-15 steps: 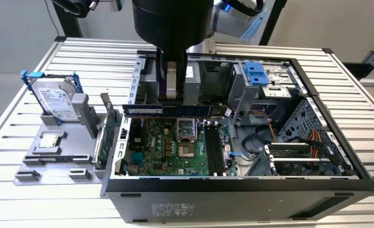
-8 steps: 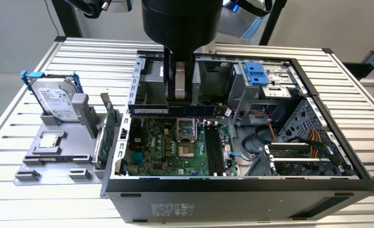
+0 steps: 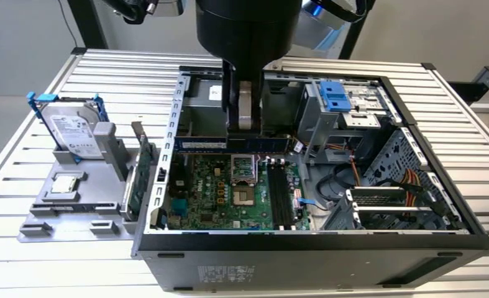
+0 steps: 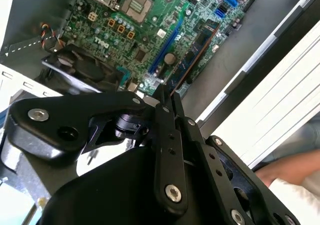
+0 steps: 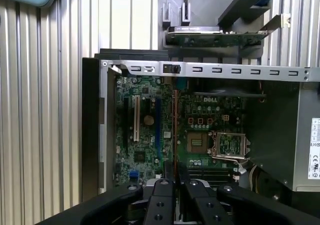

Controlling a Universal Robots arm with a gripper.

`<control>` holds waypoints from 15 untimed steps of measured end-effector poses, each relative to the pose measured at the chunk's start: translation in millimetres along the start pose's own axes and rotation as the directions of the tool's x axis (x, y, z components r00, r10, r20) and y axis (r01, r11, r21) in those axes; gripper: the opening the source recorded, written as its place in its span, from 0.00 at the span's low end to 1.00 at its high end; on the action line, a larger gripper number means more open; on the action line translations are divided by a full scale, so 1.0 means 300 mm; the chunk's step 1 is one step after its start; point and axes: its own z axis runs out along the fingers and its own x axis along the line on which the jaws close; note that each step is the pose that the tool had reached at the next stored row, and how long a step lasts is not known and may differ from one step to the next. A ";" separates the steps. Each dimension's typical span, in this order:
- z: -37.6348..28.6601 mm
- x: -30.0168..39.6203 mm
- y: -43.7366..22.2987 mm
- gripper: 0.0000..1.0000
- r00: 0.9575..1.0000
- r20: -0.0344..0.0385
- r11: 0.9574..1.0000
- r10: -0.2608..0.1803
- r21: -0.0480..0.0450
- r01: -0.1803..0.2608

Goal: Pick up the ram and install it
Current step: 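Pick up the ram and move it above insertion slot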

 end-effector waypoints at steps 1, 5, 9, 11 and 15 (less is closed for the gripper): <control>0.000 0.000 -0.004 0.00 1.000 0.000 1.000 0.000 0.000 0.000; 0.000 -0.001 -0.024 0.00 1.000 0.000 1.000 0.000 0.000 0.000; 0.000 -0.005 -0.040 0.00 1.000 0.000 1.000 0.000 0.000 0.000; 0.000 -0.011 -0.051 0.00 1.000 0.000 1.000 0.000 0.000 0.000; 0.001 -0.029 -0.074 0.00 1.000 0.000 1.000 0.000 0.000 0.000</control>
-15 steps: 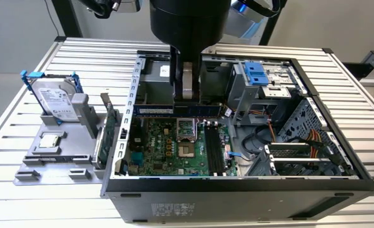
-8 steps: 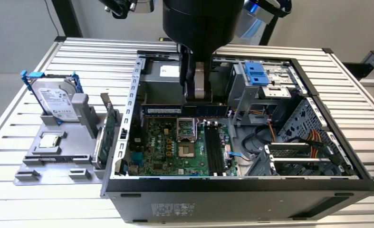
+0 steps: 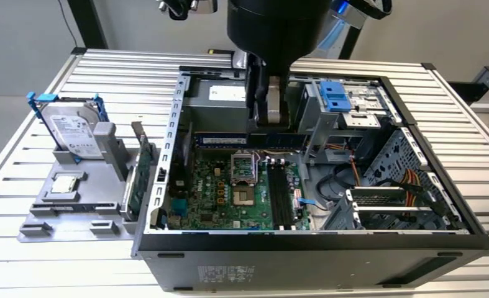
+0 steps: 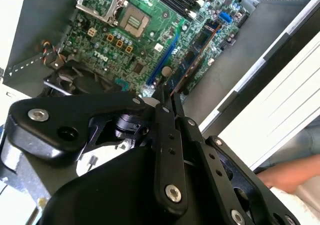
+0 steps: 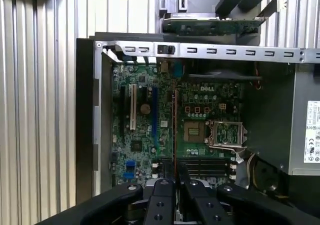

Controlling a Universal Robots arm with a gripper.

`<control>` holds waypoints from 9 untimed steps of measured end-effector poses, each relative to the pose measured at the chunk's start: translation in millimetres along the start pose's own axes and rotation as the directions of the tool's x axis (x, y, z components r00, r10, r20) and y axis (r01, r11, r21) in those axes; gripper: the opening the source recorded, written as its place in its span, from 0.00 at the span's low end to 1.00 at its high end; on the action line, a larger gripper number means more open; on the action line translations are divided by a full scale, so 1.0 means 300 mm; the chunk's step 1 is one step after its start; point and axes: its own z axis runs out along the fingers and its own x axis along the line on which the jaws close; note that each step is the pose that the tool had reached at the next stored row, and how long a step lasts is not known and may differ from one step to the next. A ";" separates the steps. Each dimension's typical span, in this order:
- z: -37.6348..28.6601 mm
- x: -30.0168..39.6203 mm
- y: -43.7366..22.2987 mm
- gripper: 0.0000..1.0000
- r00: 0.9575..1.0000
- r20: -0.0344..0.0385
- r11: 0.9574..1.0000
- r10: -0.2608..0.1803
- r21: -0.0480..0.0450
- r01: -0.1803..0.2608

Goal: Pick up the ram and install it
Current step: 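Pick up the ram and move it above insertion slot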

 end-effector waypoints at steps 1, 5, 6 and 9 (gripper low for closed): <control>0.003 -0.014 -0.037 0.00 1.000 0.000 1.000 0.014 0.000 -0.014; 0.006 -0.018 -0.053 0.00 1.000 0.000 1.000 0.031 0.001 -0.031; 0.007 -0.019 -0.056 0.00 0.999 0.000 0.999 0.037 0.001 -0.037; 0.008 -0.022 -0.063 0.00 0.998 0.000 0.998 0.056 0.001 -0.056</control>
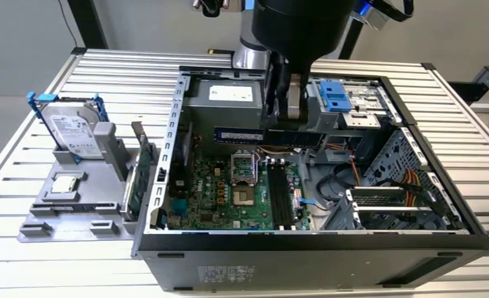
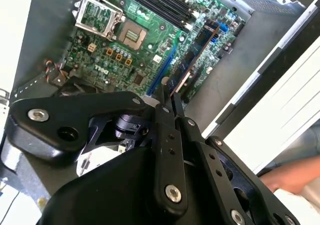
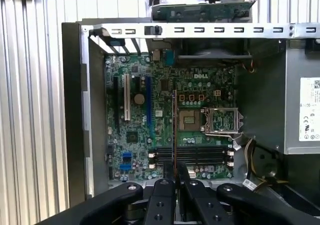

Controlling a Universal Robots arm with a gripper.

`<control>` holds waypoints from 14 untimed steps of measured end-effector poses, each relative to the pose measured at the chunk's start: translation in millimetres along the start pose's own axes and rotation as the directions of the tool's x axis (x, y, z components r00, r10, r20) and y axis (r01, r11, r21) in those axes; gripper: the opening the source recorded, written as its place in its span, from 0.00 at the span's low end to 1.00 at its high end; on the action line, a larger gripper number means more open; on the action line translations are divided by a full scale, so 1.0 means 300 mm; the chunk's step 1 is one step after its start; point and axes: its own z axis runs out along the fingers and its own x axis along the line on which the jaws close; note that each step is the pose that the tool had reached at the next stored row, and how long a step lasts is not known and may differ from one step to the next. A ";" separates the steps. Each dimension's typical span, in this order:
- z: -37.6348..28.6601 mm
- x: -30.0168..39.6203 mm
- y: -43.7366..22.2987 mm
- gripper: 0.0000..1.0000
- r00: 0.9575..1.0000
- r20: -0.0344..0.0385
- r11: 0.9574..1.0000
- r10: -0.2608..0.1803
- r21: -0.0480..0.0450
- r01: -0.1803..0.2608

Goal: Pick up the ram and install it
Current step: 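Pick up the ram and move it above insertion slot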

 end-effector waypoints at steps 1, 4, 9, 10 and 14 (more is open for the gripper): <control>0.001 -0.002 -0.001 0.00 1.000 0.000 1.000 0.003 0.000 -0.003; 0.001 -0.012 -0.004 0.00 1.000 0.000 1.000 0.008 0.000 -0.008; 0.003 -0.047 -0.005 0.00 1.000 0.000 1.000 0.011 0.000 -0.011; 0.003 -0.056 -0.005 0.00 1.000 0.000 1.000 0.011 0.000 -0.011; 0.003 -0.087 -0.021 0.00 1.000 0.000 1.000 0.011 0.000 -0.011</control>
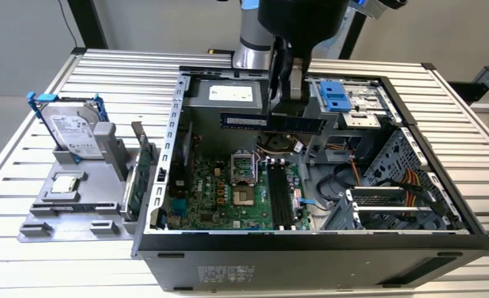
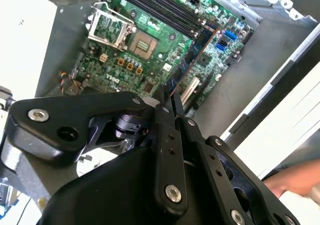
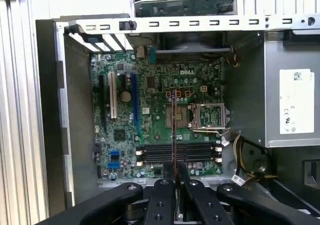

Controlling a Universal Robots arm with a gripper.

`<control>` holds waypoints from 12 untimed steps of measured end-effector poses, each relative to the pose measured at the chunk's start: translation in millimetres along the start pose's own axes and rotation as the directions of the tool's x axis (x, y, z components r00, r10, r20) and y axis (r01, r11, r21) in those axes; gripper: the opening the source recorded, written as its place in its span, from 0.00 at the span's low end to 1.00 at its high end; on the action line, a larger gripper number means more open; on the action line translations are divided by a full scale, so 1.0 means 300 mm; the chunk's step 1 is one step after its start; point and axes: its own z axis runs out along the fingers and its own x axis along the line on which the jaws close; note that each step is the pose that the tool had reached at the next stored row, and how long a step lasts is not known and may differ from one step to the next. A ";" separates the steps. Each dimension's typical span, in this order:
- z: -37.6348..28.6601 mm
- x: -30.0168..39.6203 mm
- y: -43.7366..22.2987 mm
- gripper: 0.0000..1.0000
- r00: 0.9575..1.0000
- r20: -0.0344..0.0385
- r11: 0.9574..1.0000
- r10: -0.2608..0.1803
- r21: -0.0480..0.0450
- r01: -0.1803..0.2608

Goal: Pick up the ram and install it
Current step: 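Pick up the ram and move it above insertion slot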

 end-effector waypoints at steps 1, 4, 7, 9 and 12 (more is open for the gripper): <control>0.000 -0.006 -0.006 0.00 1.000 0.000 1.000 0.000 0.000 0.000; 0.000 -0.020 -0.026 0.00 1.000 0.000 1.000 0.000 0.000 0.000; 0.000 -0.031 -0.045 0.00 1.000 0.000 1.000 0.000 0.000 0.000; 0.000 -0.038 -0.057 0.00 1.000 0.000 1.000 0.000 0.000 0.000; 0.000 -0.045 -0.075 0.00 1.000 0.000 1.000 0.000 0.000 0.000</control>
